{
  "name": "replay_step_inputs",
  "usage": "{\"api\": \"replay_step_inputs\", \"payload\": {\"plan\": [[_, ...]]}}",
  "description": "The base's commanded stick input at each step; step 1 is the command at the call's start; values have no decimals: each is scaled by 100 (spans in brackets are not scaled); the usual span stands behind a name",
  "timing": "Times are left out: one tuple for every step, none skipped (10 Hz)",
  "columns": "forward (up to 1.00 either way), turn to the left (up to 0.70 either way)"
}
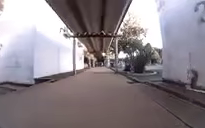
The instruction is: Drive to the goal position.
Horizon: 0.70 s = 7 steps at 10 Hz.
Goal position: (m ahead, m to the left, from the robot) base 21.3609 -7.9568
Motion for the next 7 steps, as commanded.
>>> {"api": "replay_step_inputs", "payload": {"plan": [[70,0],[70,0],[70,0],[70,0],[70,0],[70,0],[70,0]]}}
